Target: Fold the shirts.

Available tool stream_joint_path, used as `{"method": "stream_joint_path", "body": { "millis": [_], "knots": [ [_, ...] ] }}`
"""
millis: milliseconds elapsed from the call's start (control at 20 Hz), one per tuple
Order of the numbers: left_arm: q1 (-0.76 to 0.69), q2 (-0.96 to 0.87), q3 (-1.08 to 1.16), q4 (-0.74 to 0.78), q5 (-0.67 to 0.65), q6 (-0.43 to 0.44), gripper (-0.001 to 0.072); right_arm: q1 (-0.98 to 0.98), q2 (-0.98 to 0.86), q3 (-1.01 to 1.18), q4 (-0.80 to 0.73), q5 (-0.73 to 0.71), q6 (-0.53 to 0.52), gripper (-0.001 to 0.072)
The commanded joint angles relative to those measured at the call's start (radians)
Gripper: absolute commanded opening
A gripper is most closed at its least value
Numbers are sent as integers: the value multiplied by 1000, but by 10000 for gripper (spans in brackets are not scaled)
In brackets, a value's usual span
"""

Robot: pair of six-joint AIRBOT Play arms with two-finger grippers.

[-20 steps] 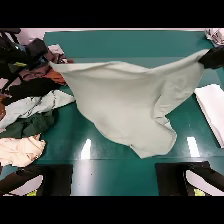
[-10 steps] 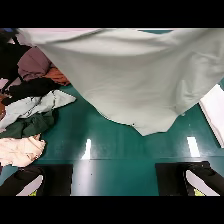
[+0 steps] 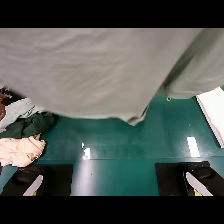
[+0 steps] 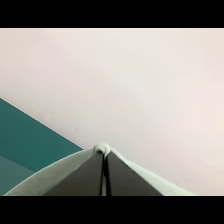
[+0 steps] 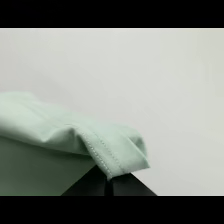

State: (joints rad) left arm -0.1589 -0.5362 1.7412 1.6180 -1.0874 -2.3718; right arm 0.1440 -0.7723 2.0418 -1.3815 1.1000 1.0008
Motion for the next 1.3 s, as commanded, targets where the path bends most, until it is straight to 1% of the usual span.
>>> {"method": "stream_joint_path", "body": {
  "millis": [0,50,100,150,200,250,300,400,450,550,650,700,800,950,1100,1200,1250],
  "knots": [
    [33,37,21,-97,-8,-28,16,-36,-33,126,-36,68,-2,14],
    [66,37,21,-124,-34,-28,16,-79,-60,177,-33,128,13,15],
    [111,34,18,-121,-82,-8,16,-134,-89,223,-26,193,39,15],
    [156,22,3,-103,-141,16,16,-177,-114,232,10,220,84,14],
    [191,-2,-30,-104,-179,48,17,-204,-134,206,39,212,126,15],
    [211,-43,-82,-133,-195,85,17,-221,-161,151,102,216,130,15],
    [210,-89,-139,-194,-185,129,18,-224,-198,86,167,229,141,15],
    [207,-214,-264,-345,-110,219,18,-205,-287,-72,192,280,148,14],
    [207,-279,-317,-405,-45,267,18,-175,-348,-141,171,294,152,14],
    [187,-431,-378,-420,94,323,18,-123,-491,-216,85,283,135,15],
    [154,-597,-383,-405,202,420,19,-98,-643,-225,71,209,122,16],
    [137,-673,-383,-403,251,445,18,-89,-727,-206,71,159,100,16],
    [111,-821,-383,-398,352,443,19,-89,-895,-121,69,99,90,15],
    [98,-964,-382,-399,468,443,18,-92,-1038,-21,45,102,90,14],
    [111,-998,-382,-359,600,443,18,-93,-1053,-25,44,111,92,14],
    [139,-997,-378,-354,609,443,18,-93,-1021,-61,45,168,130,15],
    [160,-997,-378,-352,583,444,18,-93,-1003,-87,45,197,147,15]
  ]
}}
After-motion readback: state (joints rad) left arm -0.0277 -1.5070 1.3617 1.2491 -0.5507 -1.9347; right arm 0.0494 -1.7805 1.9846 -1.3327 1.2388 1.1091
